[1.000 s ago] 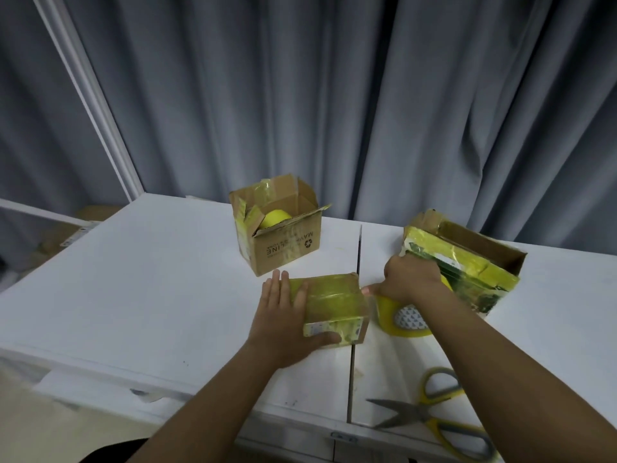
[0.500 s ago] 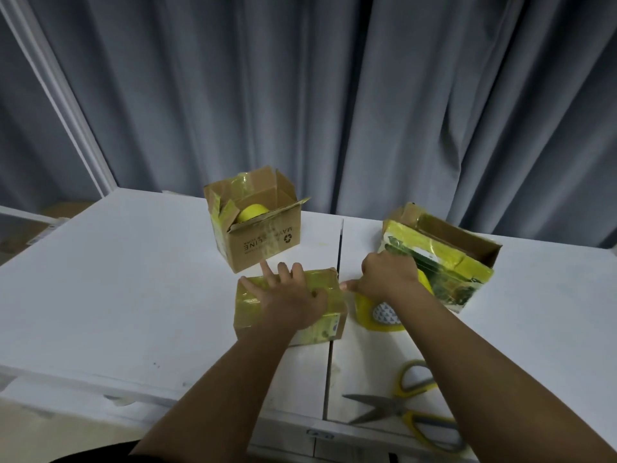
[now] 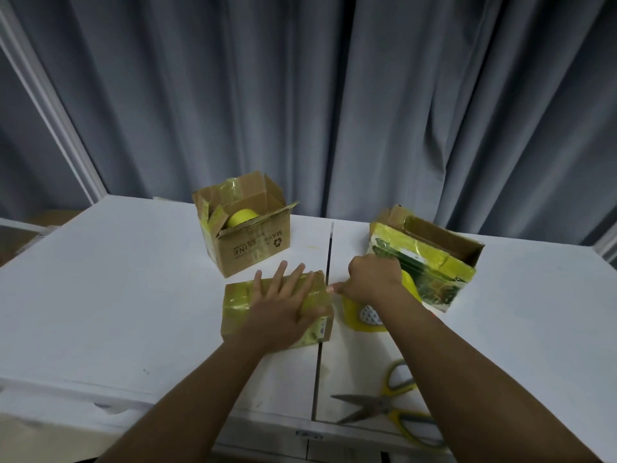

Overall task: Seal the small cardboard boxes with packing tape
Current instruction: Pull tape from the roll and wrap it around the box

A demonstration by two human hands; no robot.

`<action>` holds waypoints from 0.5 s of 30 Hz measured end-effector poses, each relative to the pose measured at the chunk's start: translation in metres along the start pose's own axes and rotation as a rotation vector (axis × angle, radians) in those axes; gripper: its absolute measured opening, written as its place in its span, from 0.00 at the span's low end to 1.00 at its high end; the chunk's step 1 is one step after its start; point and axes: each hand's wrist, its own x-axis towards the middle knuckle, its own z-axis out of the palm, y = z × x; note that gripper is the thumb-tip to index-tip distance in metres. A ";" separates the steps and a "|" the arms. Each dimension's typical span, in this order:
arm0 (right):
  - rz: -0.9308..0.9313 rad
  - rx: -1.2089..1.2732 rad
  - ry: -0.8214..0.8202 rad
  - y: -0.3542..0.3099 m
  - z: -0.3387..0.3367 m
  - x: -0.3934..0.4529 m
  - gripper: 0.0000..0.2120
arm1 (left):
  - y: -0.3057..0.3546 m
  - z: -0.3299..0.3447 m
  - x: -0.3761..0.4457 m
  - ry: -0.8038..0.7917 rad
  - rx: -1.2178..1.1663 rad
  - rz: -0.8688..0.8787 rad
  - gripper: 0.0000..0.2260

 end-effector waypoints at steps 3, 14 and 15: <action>-0.012 -0.020 0.003 -0.002 0.000 -0.005 0.30 | 0.003 -0.012 -0.012 0.043 0.067 0.051 0.46; -0.078 0.828 0.065 0.059 0.017 -0.034 0.12 | -0.007 -0.015 -0.016 0.017 0.056 0.143 0.35; -0.083 0.834 0.056 0.059 0.018 -0.034 0.09 | -0.008 -0.014 -0.018 -0.003 0.049 0.147 0.34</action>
